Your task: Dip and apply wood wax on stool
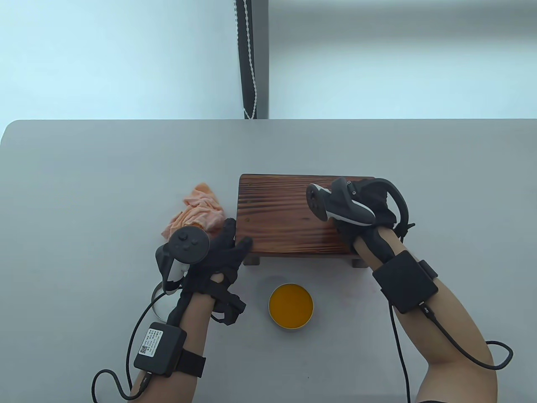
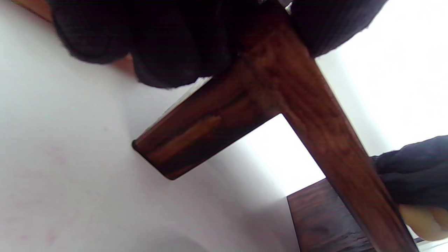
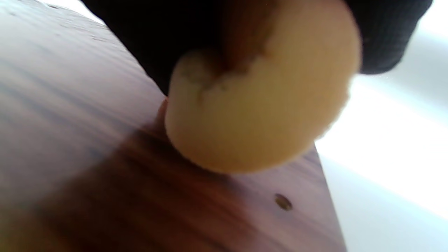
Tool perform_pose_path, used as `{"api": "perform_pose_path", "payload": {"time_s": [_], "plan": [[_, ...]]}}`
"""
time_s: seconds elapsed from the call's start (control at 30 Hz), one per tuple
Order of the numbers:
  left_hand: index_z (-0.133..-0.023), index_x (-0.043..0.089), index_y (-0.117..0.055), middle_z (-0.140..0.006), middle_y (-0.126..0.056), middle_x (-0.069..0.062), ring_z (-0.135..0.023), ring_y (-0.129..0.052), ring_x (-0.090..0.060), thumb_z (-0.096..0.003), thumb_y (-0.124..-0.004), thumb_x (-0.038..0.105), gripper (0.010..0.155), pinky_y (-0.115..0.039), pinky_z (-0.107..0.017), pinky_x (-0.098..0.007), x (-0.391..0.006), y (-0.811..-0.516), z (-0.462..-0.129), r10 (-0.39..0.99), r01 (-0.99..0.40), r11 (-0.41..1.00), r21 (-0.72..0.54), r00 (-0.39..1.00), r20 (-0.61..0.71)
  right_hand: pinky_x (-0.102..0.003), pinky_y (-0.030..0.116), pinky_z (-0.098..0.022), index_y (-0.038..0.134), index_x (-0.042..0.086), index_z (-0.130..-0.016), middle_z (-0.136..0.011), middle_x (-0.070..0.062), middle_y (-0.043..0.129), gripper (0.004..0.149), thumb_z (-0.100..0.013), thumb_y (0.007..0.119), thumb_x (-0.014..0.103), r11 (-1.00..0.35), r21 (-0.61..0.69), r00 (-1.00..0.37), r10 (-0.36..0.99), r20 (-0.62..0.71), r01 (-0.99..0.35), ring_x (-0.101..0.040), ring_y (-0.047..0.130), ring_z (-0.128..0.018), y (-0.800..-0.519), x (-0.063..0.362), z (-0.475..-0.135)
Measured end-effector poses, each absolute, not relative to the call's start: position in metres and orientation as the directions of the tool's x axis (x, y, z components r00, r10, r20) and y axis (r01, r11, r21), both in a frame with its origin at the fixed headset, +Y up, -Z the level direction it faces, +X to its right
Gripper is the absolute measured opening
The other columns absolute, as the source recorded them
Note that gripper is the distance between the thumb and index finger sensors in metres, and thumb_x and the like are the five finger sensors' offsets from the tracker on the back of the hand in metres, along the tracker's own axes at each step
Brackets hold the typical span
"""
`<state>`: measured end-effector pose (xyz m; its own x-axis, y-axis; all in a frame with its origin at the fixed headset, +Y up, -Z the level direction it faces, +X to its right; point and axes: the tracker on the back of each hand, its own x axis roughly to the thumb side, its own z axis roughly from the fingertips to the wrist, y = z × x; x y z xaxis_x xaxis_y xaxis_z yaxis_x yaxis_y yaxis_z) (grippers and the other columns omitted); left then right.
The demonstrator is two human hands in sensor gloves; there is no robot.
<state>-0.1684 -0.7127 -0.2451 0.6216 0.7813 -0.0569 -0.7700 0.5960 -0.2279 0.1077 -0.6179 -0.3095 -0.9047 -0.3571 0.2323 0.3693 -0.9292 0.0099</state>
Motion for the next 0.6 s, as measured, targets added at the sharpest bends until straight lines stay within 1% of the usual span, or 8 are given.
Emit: {"api": "perform_pose_path", "payload": {"time_s": [0.13, 0.2, 0.27, 0.3, 0.37, 0.43, 0.53, 0.6], "plan": [[-0.117, -0.005, -0.048, -0.084, -0.089, -0.024, -0.064, -0.096, -0.041, -0.0581, -0.078, 0.05, 0.085, -0.079, -0.052, -0.068, -0.168, -0.713, -0.245, 0.781, -0.77, 0.597, -0.227, 0.622, -0.057, -0.065, 0.086, -0.049, 0.095, 0.019, -0.085, -0.071, -0.024, 0.102, 0.038, -0.047, 0.097, 0.023, -0.938, -0.039, -0.925, -0.345, 0.158, 0.343, -0.04, 0.105, -0.054, -0.622, 0.116, -0.327], [-0.117, -0.005, -0.048, -0.084, -0.089, -0.024, -0.064, -0.096, -0.041, -0.0581, -0.078, 0.05, 0.086, -0.079, -0.052, -0.068, -0.169, -0.713, -0.245, 0.782, -0.771, 0.595, -0.227, 0.621, -0.058, -0.065, 0.086, -0.049, 0.094, 0.019, -0.086, -0.071, -0.025, 0.102, 0.039, -0.048, 0.096, 0.023, -0.933, -0.016, -0.926, -0.36, 0.118, 0.36, -0.041, 0.105, -0.054, -0.621, 0.123, -0.335], [-0.117, -0.005, -0.048, -0.084, -0.089, -0.024, -0.064, -0.096, -0.041, -0.0581, -0.078, 0.049, 0.085, -0.079, -0.052, -0.068, -0.168, -0.713, -0.245, 0.782, -0.771, 0.594, -0.229, 0.62, -0.058, -0.066, 0.085, -0.049, 0.094, 0.016, -0.086, -0.071, -0.026, 0.102, 0.039, -0.048, 0.097, 0.022, -0.928, 0.026, -0.922, -0.366, 0.123, 0.372, -0.041, 0.105, -0.054, -0.62, 0.123, -0.333], [-0.117, -0.005, -0.048, -0.084, -0.089, -0.024, -0.064, -0.096, -0.041, -0.0581, -0.078, 0.05, 0.085, -0.079, -0.052, -0.068, -0.168, -0.713, -0.245, 0.781, -0.77, 0.595, -0.229, 0.621, -0.059, -0.066, 0.085, -0.049, 0.095, 0.015, -0.086, -0.07, -0.026, 0.102, 0.039, -0.047, 0.097, 0.022, -0.914, 0.049, -0.909, -0.392, 0.143, 0.402, -0.042, 0.105, -0.054, -0.619, 0.121, -0.327], [-0.117, -0.005, -0.048, -0.084, -0.089, -0.024, -0.064, -0.096, -0.041, -0.0582, -0.078, 0.049, 0.085, -0.079, -0.052, -0.068, -0.168, -0.713, -0.245, 0.782, -0.771, 0.594, -0.228, 0.62, -0.059, -0.067, 0.085, -0.048, 0.096, 0.013, -0.085, -0.069, -0.027, 0.102, 0.039, -0.047, 0.098, 0.021, -0.915, 0.051, -0.903, -0.385, 0.191, 0.4, -0.042, 0.105, -0.053, -0.617, 0.115, -0.317], [-0.117, -0.005, -0.048, -0.083, -0.089, -0.025, -0.064, -0.096, -0.041, -0.058, -0.078, 0.049, 0.085, -0.079, -0.051, -0.068, -0.168, -0.713, -0.245, 0.781, -0.77, 0.596, -0.229, 0.621, -0.058, -0.067, 0.085, -0.049, 0.096, 0.013, -0.085, -0.069, -0.026, 0.102, 0.039, -0.047, 0.098, 0.021, -0.921, 0.035, -0.903, -0.372, 0.214, 0.387, -0.042, 0.105, -0.053, -0.617, 0.11, -0.313], [-0.117, -0.005, -0.048, -0.084, -0.089, -0.024, -0.064, -0.096, -0.041, -0.058, -0.078, 0.05, 0.085, -0.079, -0.052, -0.068, -0.168, -0.713, -0.245, 0.782, -0.772, 0.594, -0.227, 0.62, -0.059, -0.066, 0.085, -0.049, 0.096, 0.019, -0.085, -0.071, -0.024, 0.101, 0.038, -0.047, 0.098, 0.022, -0.928, -0.001, -0.914, -0.367, 0.171, 0.372, -0.041, 0.105, -0.055, -0.619, 0.115, -0.326], [-0.117, -0.005, -0.048, -0.084, -0.089, -0.024, -0.064, -0.096, -0.041, -0.0581, -0.078, 0.049, 0.085, -0.079, -0.052, -0.068, -0.168, -0.713, -0.245, 0.782, -0.771, 0.594, -0.229, 0.62, -0.06, -0.065, 0.085, -0.049, 0.095, 0.019, -0.085, -0.071, -0.024, 0.102, 0.038, -0.047, 0.097, 0.023, -0.933, 0.002, -0.926, -0.356, 0.129, 0.359, -0.04, 0.105, -0.054, -0.62, 0.125, -0.336]]}}
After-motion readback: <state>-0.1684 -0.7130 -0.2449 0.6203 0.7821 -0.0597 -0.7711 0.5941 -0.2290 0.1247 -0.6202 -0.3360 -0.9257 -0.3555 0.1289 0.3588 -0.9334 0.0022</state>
